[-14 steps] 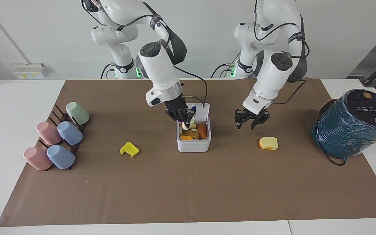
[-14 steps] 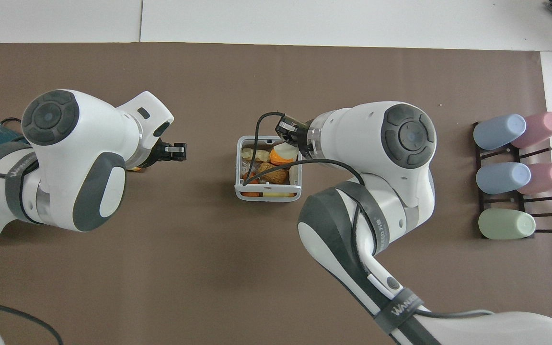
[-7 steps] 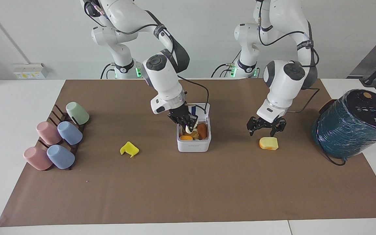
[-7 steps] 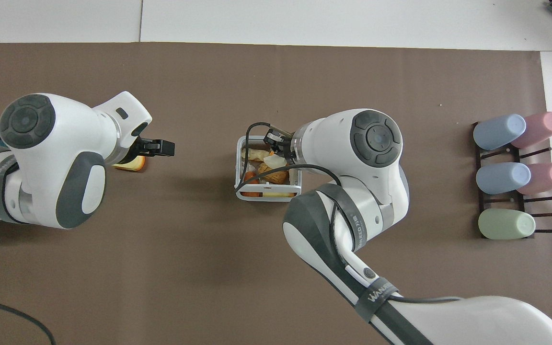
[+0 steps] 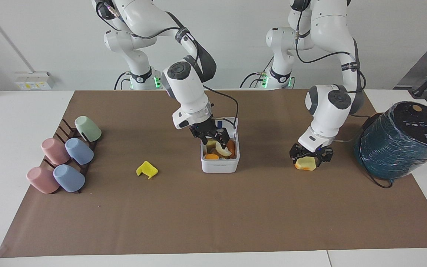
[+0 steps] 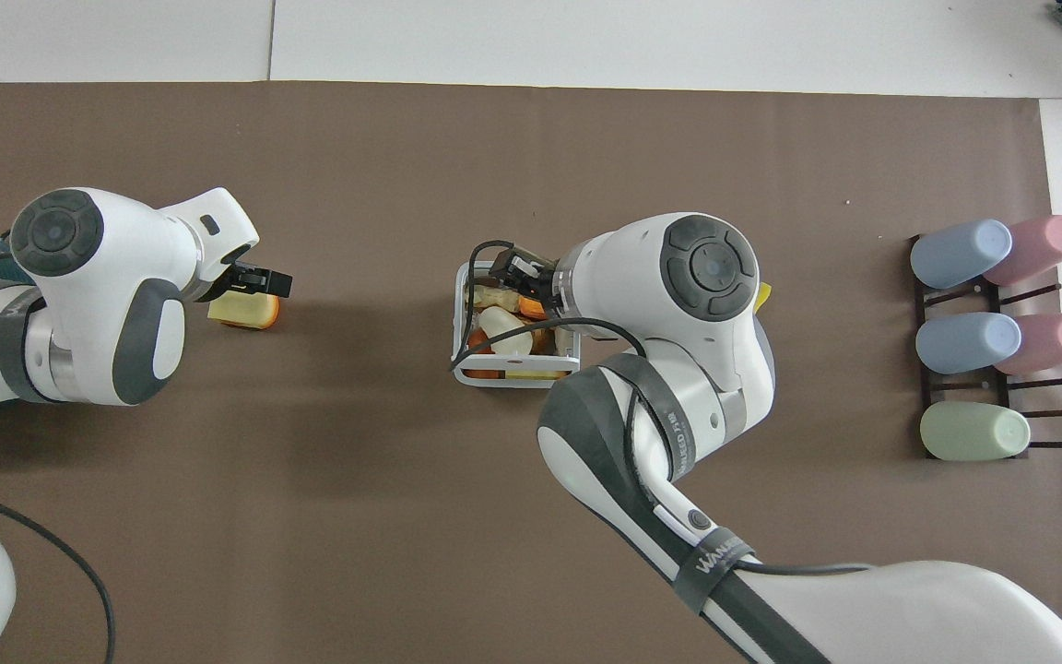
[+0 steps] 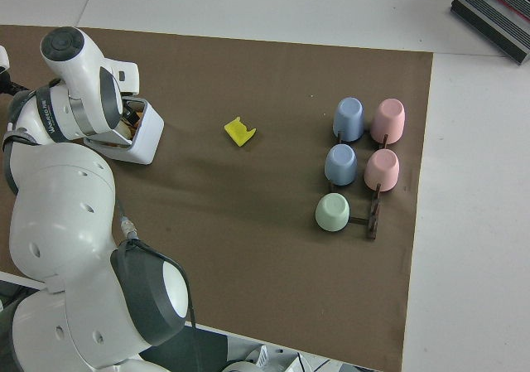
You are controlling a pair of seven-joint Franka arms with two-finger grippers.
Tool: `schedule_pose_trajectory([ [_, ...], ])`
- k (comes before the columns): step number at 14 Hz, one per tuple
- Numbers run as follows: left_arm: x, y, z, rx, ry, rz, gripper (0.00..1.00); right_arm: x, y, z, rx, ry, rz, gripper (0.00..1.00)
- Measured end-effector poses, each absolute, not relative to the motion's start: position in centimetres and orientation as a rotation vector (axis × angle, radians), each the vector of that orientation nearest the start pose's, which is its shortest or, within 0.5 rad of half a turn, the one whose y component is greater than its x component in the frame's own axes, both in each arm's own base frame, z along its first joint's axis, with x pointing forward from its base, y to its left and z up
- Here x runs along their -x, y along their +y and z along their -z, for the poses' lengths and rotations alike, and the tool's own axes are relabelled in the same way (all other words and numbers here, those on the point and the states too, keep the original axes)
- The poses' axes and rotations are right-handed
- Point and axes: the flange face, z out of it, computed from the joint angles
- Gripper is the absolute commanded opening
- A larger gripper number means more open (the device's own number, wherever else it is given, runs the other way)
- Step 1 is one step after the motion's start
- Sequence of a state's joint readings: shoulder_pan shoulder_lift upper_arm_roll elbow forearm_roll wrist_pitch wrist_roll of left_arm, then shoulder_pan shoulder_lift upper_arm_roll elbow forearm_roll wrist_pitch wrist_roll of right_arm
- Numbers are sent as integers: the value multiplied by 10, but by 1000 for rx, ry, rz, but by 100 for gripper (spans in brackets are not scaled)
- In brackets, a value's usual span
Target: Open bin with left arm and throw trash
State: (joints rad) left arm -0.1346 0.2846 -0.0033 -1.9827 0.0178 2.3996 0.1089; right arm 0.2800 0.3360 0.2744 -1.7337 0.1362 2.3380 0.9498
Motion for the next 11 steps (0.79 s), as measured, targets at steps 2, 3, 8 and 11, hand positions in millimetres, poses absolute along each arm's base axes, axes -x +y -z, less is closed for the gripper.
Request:
schedule_pose_trajectory([
  [2,-609,-82,-326,3095,421,199,100,-583,336,-431,2707,705,122,100],
  [3,-606,-82,-319,3093,436,200,100,-587,326,-440,2702,711,152,100],
  [8,-595,-75,-301,3091,454,180,31,-635,189,-450,2851,588,311,100],
  [11,-594,-75,-302,3087,471,182,0,-640,131,-419,2926,501,274,100],
])
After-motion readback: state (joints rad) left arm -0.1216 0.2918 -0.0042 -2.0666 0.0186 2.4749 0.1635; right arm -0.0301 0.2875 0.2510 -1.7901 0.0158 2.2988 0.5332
